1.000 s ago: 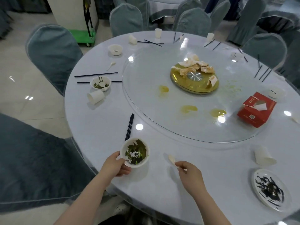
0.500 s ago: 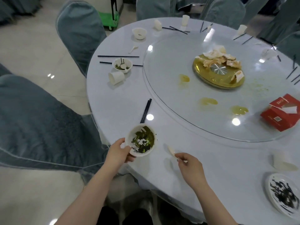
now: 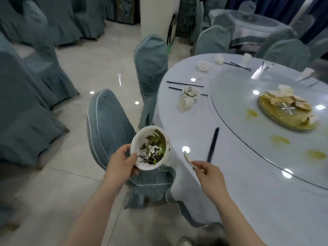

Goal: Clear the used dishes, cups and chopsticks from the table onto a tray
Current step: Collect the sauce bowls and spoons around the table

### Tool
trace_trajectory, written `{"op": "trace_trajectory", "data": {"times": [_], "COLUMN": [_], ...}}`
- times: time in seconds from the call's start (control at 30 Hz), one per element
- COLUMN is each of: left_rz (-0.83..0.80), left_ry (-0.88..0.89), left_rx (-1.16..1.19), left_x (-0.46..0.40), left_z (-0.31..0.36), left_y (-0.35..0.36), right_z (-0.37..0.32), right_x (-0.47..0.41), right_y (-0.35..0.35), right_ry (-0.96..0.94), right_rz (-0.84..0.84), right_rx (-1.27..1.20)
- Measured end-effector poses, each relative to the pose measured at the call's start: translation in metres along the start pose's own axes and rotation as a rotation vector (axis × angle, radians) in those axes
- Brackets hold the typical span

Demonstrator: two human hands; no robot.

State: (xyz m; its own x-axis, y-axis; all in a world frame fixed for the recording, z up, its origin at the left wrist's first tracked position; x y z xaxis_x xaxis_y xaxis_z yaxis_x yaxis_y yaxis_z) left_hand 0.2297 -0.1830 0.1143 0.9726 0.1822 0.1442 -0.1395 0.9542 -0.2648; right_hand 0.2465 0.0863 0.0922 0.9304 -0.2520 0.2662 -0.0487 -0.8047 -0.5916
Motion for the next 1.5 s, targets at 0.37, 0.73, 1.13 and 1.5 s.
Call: {"op": "trace_trajectory", "data": {"times": [0.37, 0.73, 1.13, 1.5], "left_rz": [0.253, 0.494, 0.446, 0.029], "left_ry": [0.026, -0.056, -0.046, -0.017], "left_rx": [0.112, 0.186, 0.056, 0.161], "left_x": [0.004, -0.072, -0.296, -0.514], "left_z": [-0.035, -0.076, -0.046, -0.003], "left_y": [-0.234, -0.354, -0.41, -0.336], "right_z": [-0.158, -0.291, -0.393, -0.397], "right_x": [0.042, -0.003, -0.163, -0.279], "right_y": [0.157, 0.246, 0.328, 0.305], "right_ry": [-0.207, -0.367, -0.388, -0.091], "right_rz": [-0.144, -0.268, -0.204, 0.09], "right_rx": [-0.057, -0.116, -0.085, -0.057]}}
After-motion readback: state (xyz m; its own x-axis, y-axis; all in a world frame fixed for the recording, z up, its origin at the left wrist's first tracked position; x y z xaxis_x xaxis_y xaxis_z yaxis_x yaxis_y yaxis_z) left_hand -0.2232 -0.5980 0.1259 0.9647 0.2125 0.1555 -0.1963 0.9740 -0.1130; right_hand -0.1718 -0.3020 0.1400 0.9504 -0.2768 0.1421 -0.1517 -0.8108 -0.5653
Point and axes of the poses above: each hand's wrist, its own x-axis away from the middle knuckle, its own y-axis out of the palm, z = x × y, the point moved 2 cm from there along -x, towards the middle knuckle, and after that the axes turned 7 degrees about y, right-handed, at the moved point
